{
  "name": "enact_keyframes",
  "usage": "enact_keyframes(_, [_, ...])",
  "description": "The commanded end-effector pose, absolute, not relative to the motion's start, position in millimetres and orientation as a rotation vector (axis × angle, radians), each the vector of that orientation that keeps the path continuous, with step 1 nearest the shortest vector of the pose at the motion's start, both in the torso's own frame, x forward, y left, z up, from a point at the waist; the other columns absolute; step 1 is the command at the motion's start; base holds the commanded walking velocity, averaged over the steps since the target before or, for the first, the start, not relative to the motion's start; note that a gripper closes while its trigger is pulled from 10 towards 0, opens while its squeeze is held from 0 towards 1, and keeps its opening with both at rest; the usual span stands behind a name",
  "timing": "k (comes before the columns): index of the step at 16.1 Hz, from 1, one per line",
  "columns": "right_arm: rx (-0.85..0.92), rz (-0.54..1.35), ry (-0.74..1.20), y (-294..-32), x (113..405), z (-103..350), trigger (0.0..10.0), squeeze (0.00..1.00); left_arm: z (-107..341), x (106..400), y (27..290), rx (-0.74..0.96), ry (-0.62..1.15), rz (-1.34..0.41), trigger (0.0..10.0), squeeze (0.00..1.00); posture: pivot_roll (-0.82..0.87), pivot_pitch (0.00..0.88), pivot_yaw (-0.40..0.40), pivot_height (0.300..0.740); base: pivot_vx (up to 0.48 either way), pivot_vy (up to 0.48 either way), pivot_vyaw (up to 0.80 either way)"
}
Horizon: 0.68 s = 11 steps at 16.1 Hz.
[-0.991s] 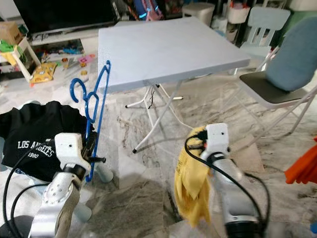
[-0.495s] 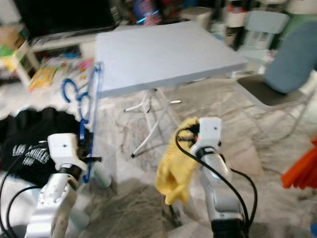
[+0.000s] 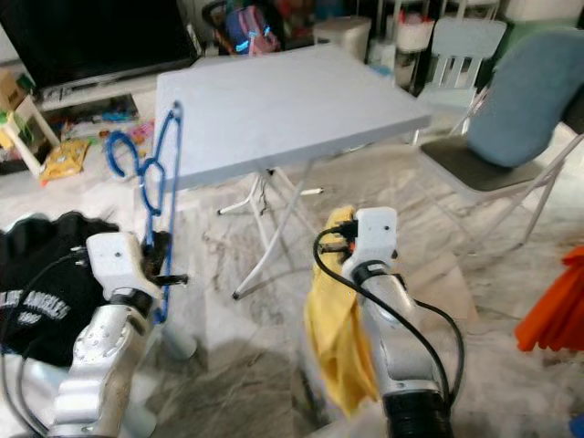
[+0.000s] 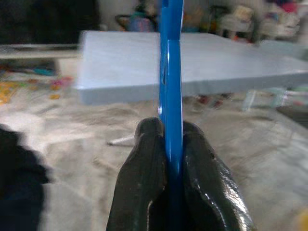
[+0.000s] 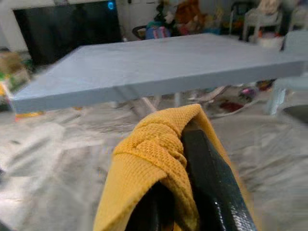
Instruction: Hang hanger
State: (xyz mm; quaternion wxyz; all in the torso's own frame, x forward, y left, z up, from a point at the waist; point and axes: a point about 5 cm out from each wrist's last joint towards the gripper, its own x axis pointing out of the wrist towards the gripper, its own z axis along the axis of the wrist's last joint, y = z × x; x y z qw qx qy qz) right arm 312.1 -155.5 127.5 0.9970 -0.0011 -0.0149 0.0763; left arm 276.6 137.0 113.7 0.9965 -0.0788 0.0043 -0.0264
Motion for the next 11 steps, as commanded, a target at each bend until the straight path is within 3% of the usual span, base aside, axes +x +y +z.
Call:
enact_keyframes(1, [0.014, 0.177, -0.084, -147.6, 315.3, 138.1, 10.0, 0.00, 116.8, 278.5, 144.0, -0.148, -0.003, -0.026, 10.0, 0.00, -0.07, 0.000, 0.068, 0.740, 0.326, 0.000, 0.00])
enact_keyframes(11, [-0.014, 0.229, -0.123, -141.5, 317.8, 145.4, 10.0, 0.00, 118.7, 280.4, 146.9, -0.161, -0.013, -0.005, 10.0, 0.00, -0.07, 0.000, 0.055, 0.740, 0.451, 0.000, 0.09])
